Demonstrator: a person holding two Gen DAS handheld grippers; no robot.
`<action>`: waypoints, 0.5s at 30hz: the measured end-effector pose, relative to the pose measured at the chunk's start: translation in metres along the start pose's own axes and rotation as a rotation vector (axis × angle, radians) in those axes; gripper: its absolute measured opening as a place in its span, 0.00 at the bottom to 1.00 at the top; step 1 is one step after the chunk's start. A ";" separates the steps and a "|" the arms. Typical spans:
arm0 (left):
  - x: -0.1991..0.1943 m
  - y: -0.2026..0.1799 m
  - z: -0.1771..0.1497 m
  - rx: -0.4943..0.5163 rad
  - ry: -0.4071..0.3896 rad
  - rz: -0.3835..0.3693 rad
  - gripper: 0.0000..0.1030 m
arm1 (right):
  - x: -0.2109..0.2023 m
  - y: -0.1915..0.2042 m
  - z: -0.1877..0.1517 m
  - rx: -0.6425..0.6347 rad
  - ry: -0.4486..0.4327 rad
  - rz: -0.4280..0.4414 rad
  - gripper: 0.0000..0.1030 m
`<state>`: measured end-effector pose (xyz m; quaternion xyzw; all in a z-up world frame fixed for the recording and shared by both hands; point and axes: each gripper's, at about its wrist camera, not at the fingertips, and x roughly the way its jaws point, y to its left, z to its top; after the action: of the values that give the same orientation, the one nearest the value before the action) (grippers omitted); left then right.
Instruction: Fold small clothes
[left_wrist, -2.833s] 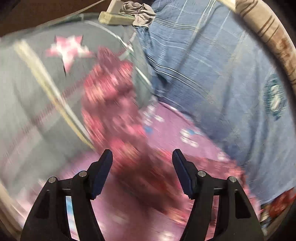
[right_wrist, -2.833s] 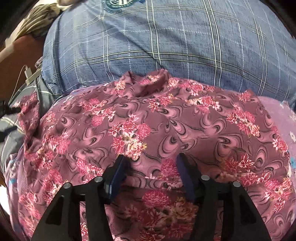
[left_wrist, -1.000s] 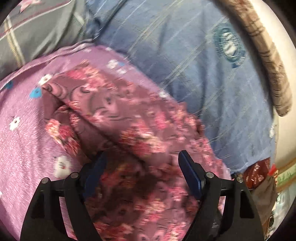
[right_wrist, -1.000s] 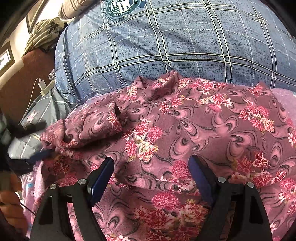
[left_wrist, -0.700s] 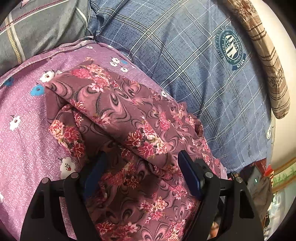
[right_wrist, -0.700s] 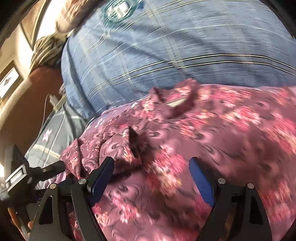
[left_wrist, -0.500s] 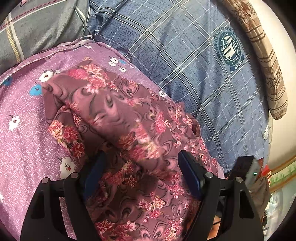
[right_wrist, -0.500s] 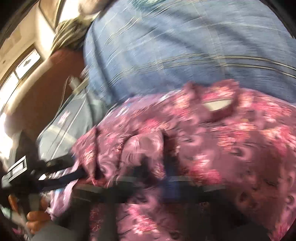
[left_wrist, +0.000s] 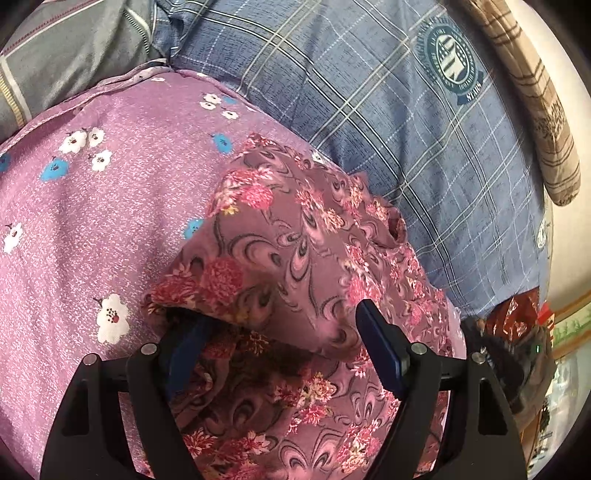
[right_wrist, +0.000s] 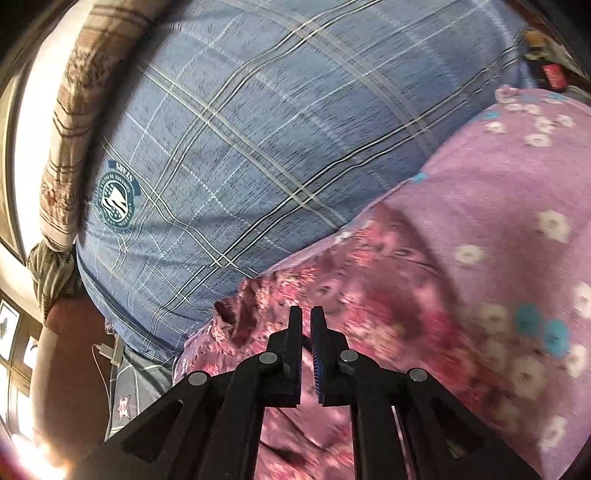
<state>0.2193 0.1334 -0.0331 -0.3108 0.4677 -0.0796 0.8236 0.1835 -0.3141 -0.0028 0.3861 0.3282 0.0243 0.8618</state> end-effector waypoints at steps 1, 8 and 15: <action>0.000 0.001 0.000 -0.006 0.001 -0.004 0.77 | -0.004 -0.001 -0.006 -0.014 0.002 -0.008 0.24; 0.002 -0.001 0.000 0.006 -0.002 0.012 0.77 | 0.008 -0.009 -0.024 -0.106 0.078 -0.044 0.54; 0.002 -0.003 0.003 0.005 -0.008 -0.008 0.77 | 0.035 0.012 -0.032 -0.270 0.223 -0.027 0.11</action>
<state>0.2230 0.1314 -0.0315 -0.3108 0.4629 -0.0829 0.8260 0.1944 -0.2748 -0.0297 0.2572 0.4206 0.0992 0.8643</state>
